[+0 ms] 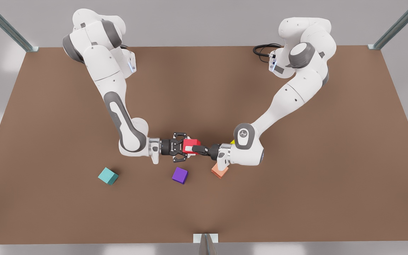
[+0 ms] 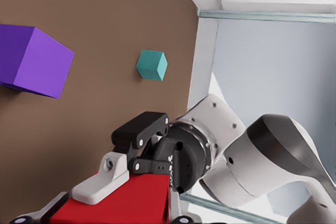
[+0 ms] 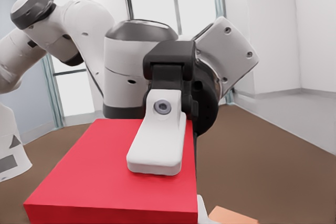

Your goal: Pick up red wooden cube and pass to hand red wooden cube and place in blue wooden cube

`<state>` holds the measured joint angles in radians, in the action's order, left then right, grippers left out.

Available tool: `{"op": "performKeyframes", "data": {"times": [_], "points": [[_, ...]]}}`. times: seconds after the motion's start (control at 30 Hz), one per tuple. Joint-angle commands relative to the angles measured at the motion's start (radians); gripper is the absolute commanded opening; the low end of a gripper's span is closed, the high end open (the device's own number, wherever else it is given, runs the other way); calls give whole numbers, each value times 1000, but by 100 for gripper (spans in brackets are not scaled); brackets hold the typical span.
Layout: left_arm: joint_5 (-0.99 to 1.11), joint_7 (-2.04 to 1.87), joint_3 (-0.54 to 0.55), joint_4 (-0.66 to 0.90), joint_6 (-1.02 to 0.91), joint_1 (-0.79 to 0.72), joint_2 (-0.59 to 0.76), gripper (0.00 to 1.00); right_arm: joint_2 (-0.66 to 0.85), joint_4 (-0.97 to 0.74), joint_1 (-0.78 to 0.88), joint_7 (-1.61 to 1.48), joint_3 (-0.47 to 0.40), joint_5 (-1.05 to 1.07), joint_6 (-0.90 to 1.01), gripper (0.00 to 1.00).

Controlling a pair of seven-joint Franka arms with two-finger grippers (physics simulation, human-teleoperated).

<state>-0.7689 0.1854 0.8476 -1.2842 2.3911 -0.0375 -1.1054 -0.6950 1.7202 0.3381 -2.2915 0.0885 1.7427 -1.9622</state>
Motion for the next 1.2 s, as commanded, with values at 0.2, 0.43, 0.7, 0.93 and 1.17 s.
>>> {"op": "performKeyframes", "data": {"times": [0.2,0.43,0.7,0.93,1.17], "points": [[8,40,2,11,-21,42,10,100,8,1,-10,-45,-4,-3,9,55],[345,-265,19,103,-332,180,88,100,11,-43,-97,-13,-24,-195,14,56],[1079,-517,-83,96,-1175,423,510,100,60,-181,-206,241,-130,-1204,34,56],[668,-357,-820,-366,-737,-116,912,100,-4,-396,-211,228,-263,-1465,10,57],[672,-474,-794,-280,-829,4,854,100,-27,-347,-186,241,-294,-1502,-145,57]]}}
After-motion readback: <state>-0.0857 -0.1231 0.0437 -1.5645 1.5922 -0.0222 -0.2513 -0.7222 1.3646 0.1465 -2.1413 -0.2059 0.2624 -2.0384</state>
